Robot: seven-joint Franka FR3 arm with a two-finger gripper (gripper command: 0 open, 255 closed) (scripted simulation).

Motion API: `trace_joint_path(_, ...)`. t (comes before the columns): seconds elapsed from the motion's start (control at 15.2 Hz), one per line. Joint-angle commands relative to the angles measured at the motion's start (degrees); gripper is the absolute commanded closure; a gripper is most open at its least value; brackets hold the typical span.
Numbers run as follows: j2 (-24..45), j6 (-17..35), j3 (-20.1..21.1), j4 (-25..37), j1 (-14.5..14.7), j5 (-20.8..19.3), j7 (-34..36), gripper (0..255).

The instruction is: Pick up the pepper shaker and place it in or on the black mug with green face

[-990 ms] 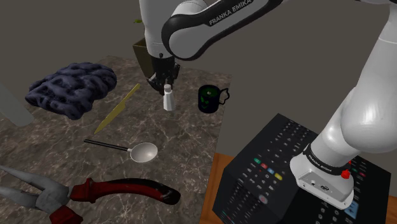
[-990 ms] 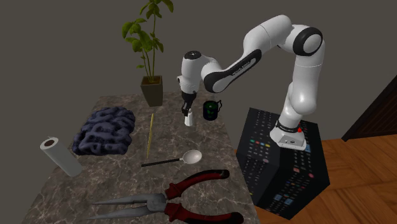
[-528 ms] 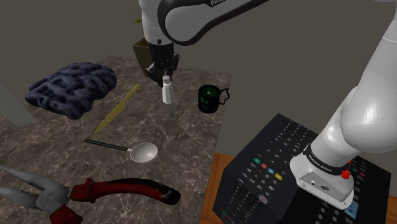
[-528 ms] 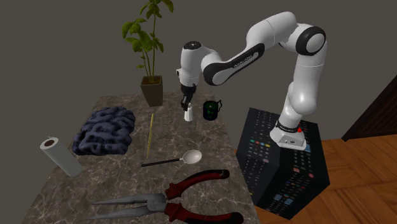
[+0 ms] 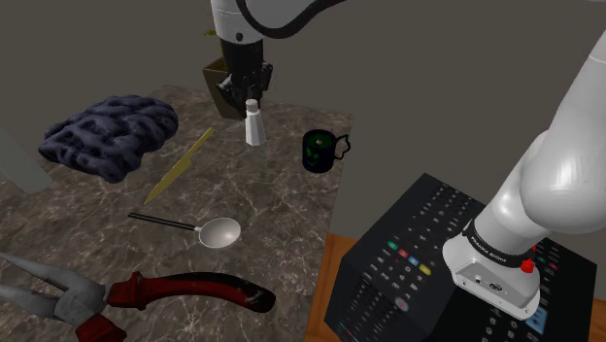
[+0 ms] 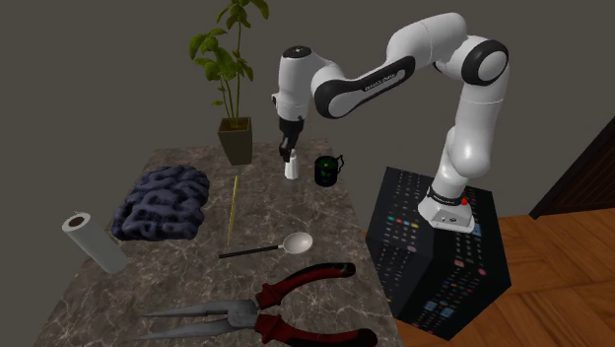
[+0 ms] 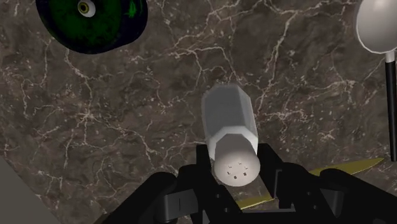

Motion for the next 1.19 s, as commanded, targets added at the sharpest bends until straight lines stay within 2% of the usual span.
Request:
trace_joint_path(0.0,-0.2,-1.5,0.1,1.3,0.1,0.2,-0.2,255)
trace_joint_path(0.4,-0.6,-5.6,0.2,5.1,0.2,0.6,-0.9,255)
trace_joint_path(0.73,-11.1,-3.7,-2.1,-5.5,-3.5,5.7,-7.7,255)
trace_joint_path(1.12,-22.2,-3.6,-6.8,-15.3,-5.9,10.0,-16.3,255)
